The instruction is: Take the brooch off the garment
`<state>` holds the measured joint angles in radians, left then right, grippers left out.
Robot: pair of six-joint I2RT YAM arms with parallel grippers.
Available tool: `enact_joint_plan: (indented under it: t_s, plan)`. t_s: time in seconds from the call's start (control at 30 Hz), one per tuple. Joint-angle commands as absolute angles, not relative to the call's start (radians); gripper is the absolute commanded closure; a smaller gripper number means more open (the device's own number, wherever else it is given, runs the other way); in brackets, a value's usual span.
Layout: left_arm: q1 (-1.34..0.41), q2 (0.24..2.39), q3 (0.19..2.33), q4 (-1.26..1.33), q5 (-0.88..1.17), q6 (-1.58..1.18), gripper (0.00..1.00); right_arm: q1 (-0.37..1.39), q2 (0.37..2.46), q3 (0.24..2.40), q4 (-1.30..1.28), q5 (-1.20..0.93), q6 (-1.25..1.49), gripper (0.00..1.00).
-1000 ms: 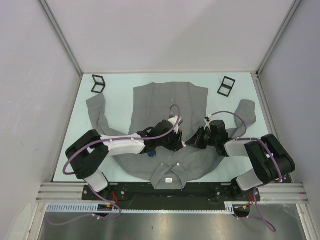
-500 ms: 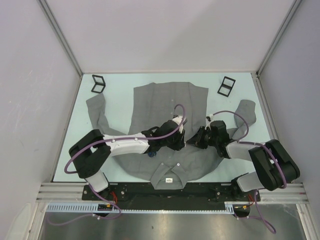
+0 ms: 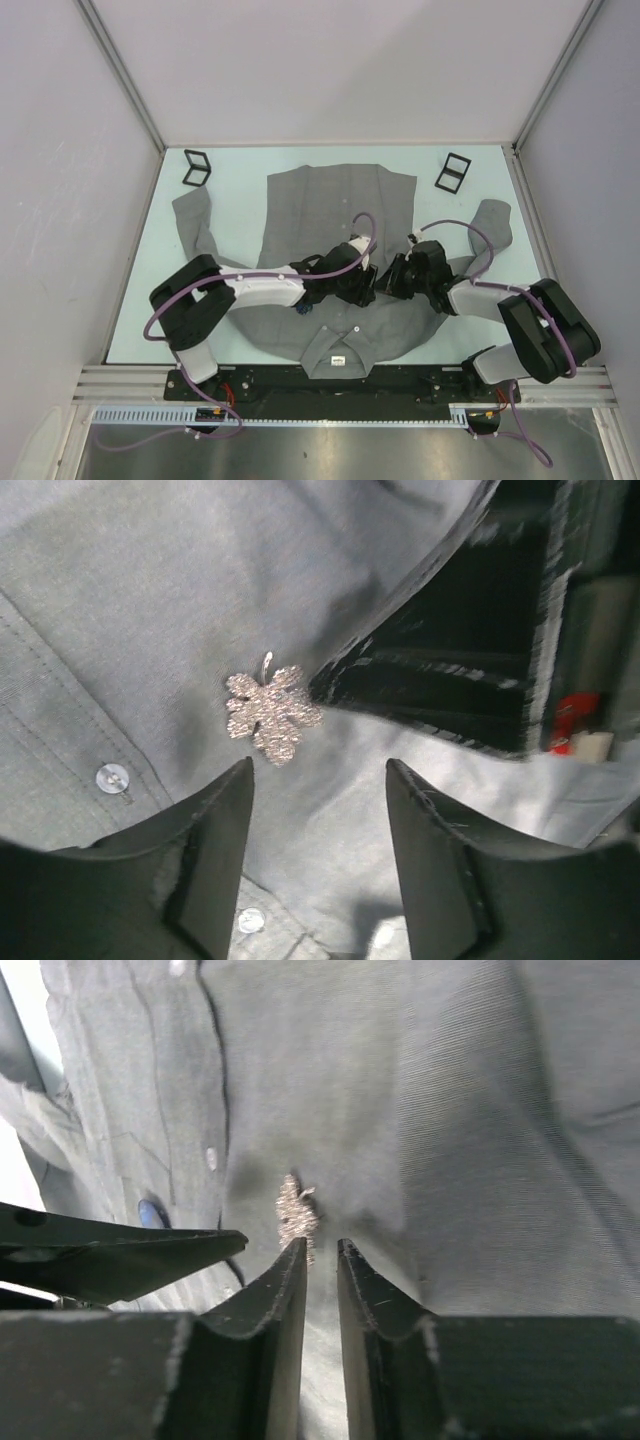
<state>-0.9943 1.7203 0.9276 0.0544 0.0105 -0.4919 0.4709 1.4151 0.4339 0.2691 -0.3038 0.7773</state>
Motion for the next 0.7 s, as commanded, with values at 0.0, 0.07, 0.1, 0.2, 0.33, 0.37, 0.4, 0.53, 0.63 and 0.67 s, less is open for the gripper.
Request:
enact_joint_plan:
  t_s: [0.0,0.07,0.1,0.2,0.33,0.37,0.4,0.53,0.63,0.67]
  plan:
    - [-1.028,1.752,1.029,-0.064,-0.093,-0.385,0.39,0.442,1.413,0.442,0.275,-0.301,0.788,0.76]
    - [-1.04,1.769,1.073,-0.103,-0.133,-0.364,0.4,0.424,1.393,0.411,0.291,-0.301,0.805,0.75]
    - [-1.049,1.775,1.086,-0.133,-0.146,-0.345,0.41,0.416,1.366,0.399,0.298,-0.296,0.814,0.76]
    - [-1.066,1.813,1.141,-0.172,-0.196,-0.321,0.44,0.382,1.318,0.341,0.333,-0.288,0.844,0.76]
    - [-1.088,1.87,1.221,-0.248,-0.232,-0.292,0.47,0.362,1.284,0.31,0.356,-0.29,0.859,0.77]
    - [-1.092,1.885,1.261,-0.268,-0.267,-0.287,0.49,0.361,1.287,0.307,0.359,-0.293,0.861,0.77]
    - [-1.101,1.91,1.282,-0.288,-0.282,-0.282,0.51,0.357,1.29,0.305,0.364,-0.304,0.861,0.78]
    - [-1.12,1.95,1.347,-0.35,-0.333,-0.279,0.56,0.351,1.295,0.298,0.387,-0.321,0.858,0.78]
    - [-1.126,1.974,1.367,-0.36,-0.342,-0.281,0.58,0.35,1.292,0.293,0.394,-0.328,0.858,0.78]
    - [-1.127,1.982,1.373,-0.373,-0.348,-0.282,0.6,0.351,1.292,0.291,0.396,-0.331,0.857,0.78]
